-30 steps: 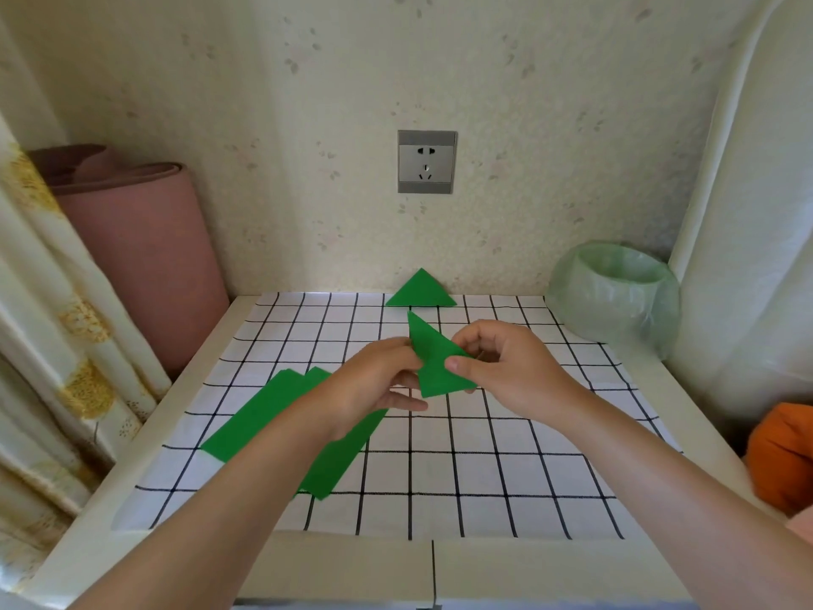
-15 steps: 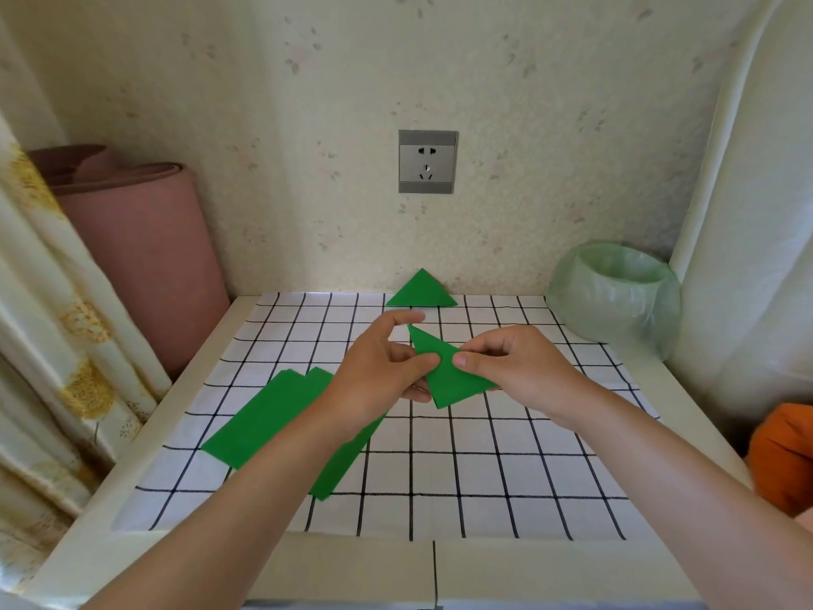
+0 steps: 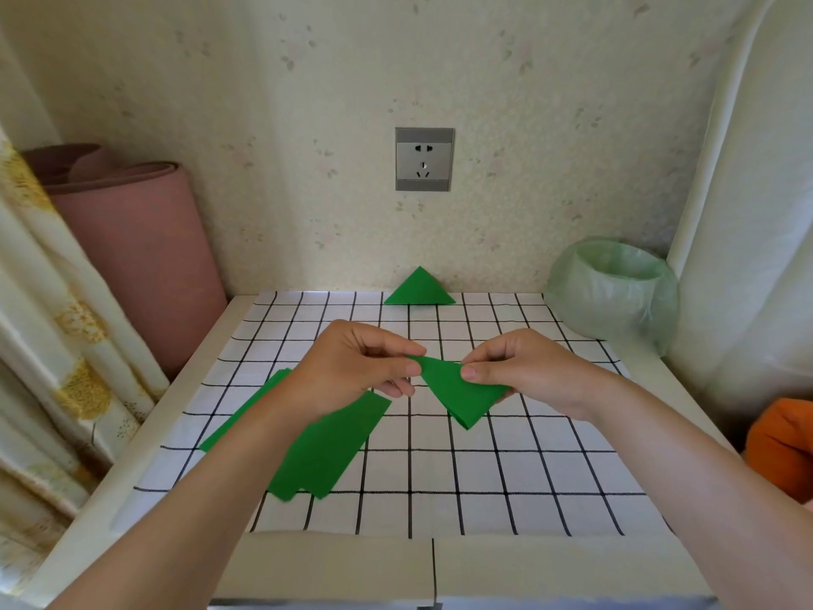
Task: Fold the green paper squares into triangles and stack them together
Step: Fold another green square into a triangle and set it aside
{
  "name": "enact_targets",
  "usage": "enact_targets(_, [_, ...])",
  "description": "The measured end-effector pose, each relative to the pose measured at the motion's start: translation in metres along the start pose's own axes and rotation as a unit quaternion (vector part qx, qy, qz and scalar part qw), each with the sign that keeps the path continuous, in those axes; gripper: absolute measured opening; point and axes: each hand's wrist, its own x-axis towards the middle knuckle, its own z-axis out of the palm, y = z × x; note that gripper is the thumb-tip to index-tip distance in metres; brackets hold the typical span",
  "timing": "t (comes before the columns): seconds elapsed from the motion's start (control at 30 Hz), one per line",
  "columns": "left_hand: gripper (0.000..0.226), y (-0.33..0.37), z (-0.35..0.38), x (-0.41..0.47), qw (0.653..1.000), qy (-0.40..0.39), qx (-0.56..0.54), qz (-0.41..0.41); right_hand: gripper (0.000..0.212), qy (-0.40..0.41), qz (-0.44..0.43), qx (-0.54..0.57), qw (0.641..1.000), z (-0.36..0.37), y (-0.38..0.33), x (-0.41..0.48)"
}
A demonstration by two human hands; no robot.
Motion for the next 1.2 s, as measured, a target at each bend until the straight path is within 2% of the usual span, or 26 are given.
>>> enact_targets(0.33, [0.017, -0.003, -0.003, -0.001, 0.999, -0.016, 0.032, -0.009, 0.006, -0.005, -0.003, -0.023, 1.000, 0.001, 0.002, 0.002])
enact_targets(0.47, [0.012, -0.007, 0.002, 0.001, 0.999, 0.010, 0.038, -0.036, 0.006, 0.003, 0.006, -0.032, 0.999, 0.002, 0.004, 0.005])
enact_targets(0.63, [0.005, -0.024, 0.010, 0.007, 0.988, 0.009, 0.117, -0.096, 0.006, 0.009, 0.025, -0.131, 0.991, 0.011, 0.014, 0.014])
enact_targets(0.73, [0.004, -0.038, 0.013, 0.010, 0.978, 0.006, 0.166, -0.123, 0.005, 0.011, 0.038, -0.220, 0.975, 0.020, 0.023, 0.020])
enact_targets(0.9, [0.008, -0.055, 0.019, 0.014, 0.950, -0.006, 0.281, -0.133, 0.013, 0.006, 0.041, -0.373, 0.927, 0.034, 0.031, 0.027])
enact_targets(1.07, [0.008, -0.057, 0.026, 0.016, 0.909, -0.012, 0.410, -0.067, 0.017, 0.032, 0.008, -0.433, 0.901, 0.039, 0.032, 0.028])
enact_targets(1.2, [0.007, -0.063, 0.030, 0.016, 0.897, -0.021, 0.441, -0.040, 0.017, 0.048, -0.020, -0.469, 0.882, 0.044, 0.036, 0.029])
